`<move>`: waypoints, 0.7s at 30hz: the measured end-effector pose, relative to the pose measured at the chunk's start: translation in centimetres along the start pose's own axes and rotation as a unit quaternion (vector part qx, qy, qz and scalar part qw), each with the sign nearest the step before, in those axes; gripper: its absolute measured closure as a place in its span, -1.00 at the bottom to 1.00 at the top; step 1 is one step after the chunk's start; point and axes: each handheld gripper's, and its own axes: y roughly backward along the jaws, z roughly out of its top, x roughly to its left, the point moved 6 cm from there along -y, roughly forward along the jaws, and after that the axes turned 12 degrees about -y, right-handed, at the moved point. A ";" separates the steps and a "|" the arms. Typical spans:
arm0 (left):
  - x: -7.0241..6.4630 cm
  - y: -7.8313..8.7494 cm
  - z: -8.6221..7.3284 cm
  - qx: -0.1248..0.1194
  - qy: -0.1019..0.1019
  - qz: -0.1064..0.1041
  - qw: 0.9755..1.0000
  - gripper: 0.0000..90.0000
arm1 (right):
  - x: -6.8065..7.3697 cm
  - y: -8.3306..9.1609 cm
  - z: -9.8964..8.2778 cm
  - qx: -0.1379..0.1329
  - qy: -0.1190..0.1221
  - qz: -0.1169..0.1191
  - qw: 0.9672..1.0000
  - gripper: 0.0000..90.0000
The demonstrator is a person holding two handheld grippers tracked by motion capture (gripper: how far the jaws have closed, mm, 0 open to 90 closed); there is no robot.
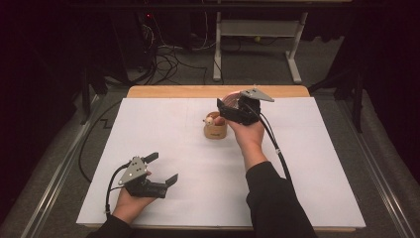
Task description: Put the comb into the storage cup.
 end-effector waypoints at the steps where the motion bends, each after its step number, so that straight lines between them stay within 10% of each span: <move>1: 0.0 0.0 0.0 0.000 0.000 0.000 1.000 -1.00 | -0.1 0.0 0.0 0.002 -0.002 -0.001 1.000 -0.71; 21: 0.0 0.0 0.0 -0.001 -0.001 0.001 1.000 -1.00 | -1.2 0.3 -0.3 0.005 -0.005 -0.013 1.000 -0.79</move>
